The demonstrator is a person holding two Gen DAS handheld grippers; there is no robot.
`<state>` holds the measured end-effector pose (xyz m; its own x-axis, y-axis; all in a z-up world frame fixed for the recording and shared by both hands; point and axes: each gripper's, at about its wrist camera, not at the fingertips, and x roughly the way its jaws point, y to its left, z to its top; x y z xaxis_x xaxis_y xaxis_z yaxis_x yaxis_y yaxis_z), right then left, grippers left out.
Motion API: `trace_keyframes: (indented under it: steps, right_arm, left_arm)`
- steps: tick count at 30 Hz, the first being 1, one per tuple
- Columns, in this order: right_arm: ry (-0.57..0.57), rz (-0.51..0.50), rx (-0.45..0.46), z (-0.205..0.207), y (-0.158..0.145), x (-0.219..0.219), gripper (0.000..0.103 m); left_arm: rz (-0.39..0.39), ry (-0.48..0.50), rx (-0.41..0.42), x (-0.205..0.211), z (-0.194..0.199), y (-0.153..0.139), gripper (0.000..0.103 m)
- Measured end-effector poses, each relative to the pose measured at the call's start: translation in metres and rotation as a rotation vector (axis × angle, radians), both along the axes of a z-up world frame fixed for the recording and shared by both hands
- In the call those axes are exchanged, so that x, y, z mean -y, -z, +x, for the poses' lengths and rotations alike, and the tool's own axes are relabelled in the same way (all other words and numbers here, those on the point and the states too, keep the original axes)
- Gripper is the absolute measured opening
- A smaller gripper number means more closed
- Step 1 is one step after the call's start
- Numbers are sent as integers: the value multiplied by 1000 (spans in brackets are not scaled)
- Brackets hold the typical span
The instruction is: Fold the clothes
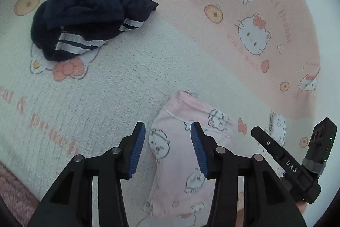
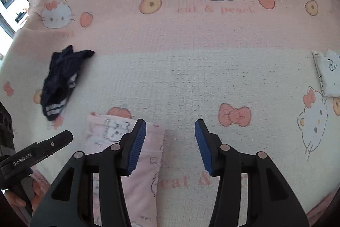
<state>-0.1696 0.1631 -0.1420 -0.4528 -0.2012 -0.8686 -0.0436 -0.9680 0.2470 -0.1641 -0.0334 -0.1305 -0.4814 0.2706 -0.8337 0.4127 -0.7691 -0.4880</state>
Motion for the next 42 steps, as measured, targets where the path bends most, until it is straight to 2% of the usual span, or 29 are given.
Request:
trace_keyframes:
  steps: [1, 4, 6, 7, 8, 10, 12, 15, 18, 19, 21, 23, 25, 27, 30, 32, 33, 35, 38, 39, 40, 42]
  right_arm:
    - [-35, -19, -8, 9, -3, 3, 49]
    - [-177, 50, 19, 41, 15, 31, 49]
    - [-245, 102, 76, 60, 37, 47, 49]
    - [-264, 137, 104, 69, 50, 52, 49]
    - [-271, 174, 124, 78, 60, 54, 49]
    - [-232, 141, 122, 92, 64, 43, 49]
    - [-175, 120, 185, 96, 60, 30, 49]
    - [-153, 169, 127, 106, 43, 28, 49]
    - [-157, 91, 92, 110, 39, 32, 49]
    - [-170, 112, 113, 111, 46, 37, 49]
    - [-210, 223, 191, 113, 67, 48, 49]
    - [-166, 225, 236, 118, 68, 37, 49]
    - [-106, 214, 252, 124, 64, 20, 49]
    - [-65, 151, 198, 130, 55, 2, 49]
    - [-37, -4, 164, 133, 49, -11, 49]
    - [-81, -19, 140, 133, 49, -2, 49]
    - [-109, -13, 132, 133, 51, 5, 49]
    - [-161, 15, 136, 133, 58, 18, 49]
    - [-229, 135, 168, 138, 67, 33, 49]
    - [-252, 181, 166, 141, 65, 36, 49]
    - [-266, 192, 158, 144, 64, 37, 49]
    - [-282, 168, 138, 149, 63, 36, 49]
  left_arm:
    - [-7, 33, 14, -10, 5, 3, 46]
    - [-37, 142, 97, -42, 23, 28, 46]
    - [-115, 182, 179, -56, 28, 48, 46]
    - [-148, 192, 191, -58, 30, 53, 47]
    - [-150, 186, 185, -56, 32, 51, 47]
    - [-156, 147, 191, -48, 37, 43, 47]
    - [-204, 152, 170, -51, 43, 31, 47]
    - [-251, 232, 126, -77, 47, 20, 47]
    - [-277, 275, 162, -98, 50, 30, 47]
    - [-270, 255, 190, -95, 53, 36, 47]
    - [-192, 191, 225, -77, 63, 44, 50]
    - [-157, 110, 247, -61, 73, 39, 50]
    - [-108, 22, 229, -47, 87, 30, 50]
    - [-43, -25, 222, -43, 97, 29, 50]
    - [54, -29, 213, -52, 106, 38, 50]
    - [101, -26, 202, -58, 113, 47, 50]
    - [109, -29, 201, -60, 115, 52, 50]
    - [78, -31, 187, -61, 114, 52, 50]
    - [25, -24, 173, -59, 111, 50, 50]
    - [40, -29, 174, -58, 106, 49, 50]
    - [39, -38, 166, -59, 102, 44, 50]
    - [-22, -52, 136, -60, 105, 30, 50]
